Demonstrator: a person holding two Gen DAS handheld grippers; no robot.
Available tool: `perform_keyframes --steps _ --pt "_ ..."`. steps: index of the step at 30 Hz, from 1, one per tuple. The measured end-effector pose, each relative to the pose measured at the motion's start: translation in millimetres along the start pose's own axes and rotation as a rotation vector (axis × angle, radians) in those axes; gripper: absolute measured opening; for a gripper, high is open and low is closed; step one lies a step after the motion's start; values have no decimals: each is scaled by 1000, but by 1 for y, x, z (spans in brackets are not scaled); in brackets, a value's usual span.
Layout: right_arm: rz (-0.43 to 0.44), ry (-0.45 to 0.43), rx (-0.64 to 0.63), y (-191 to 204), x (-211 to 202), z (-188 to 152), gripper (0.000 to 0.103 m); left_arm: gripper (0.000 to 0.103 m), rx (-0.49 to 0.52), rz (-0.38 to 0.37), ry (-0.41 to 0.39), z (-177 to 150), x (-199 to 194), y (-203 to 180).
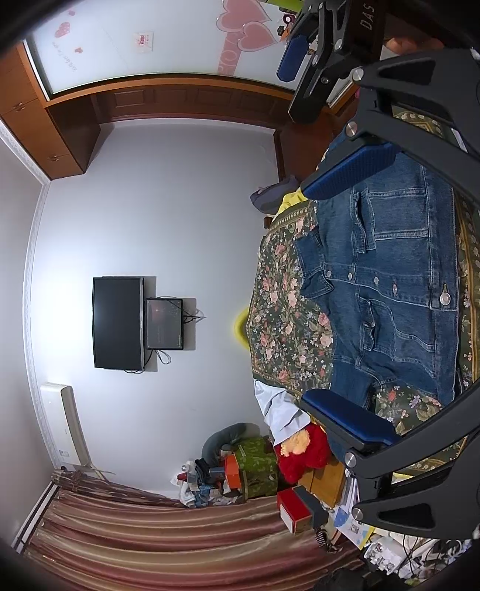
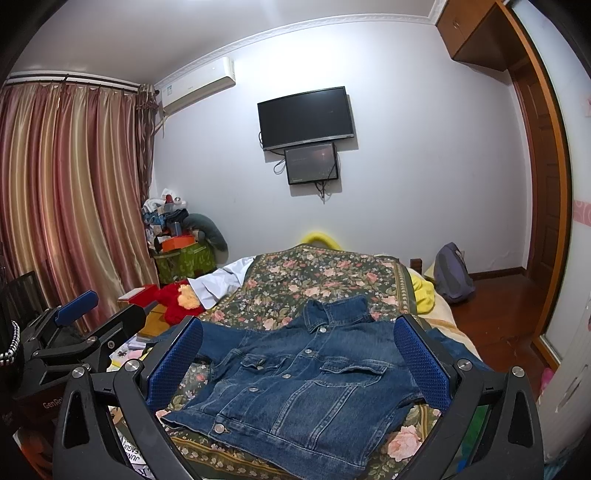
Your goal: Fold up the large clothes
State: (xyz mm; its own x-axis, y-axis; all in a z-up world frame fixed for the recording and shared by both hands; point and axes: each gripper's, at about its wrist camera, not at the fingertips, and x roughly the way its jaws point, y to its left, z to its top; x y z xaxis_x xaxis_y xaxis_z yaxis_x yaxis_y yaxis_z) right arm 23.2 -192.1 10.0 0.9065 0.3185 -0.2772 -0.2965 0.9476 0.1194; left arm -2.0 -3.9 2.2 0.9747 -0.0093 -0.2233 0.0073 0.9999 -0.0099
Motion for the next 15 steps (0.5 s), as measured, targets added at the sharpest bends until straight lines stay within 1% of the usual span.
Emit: perform_keyframes --steps 15 --pt "0 -1 0 2 -1 3 103 103 9 -1 -7 2 1 -4"
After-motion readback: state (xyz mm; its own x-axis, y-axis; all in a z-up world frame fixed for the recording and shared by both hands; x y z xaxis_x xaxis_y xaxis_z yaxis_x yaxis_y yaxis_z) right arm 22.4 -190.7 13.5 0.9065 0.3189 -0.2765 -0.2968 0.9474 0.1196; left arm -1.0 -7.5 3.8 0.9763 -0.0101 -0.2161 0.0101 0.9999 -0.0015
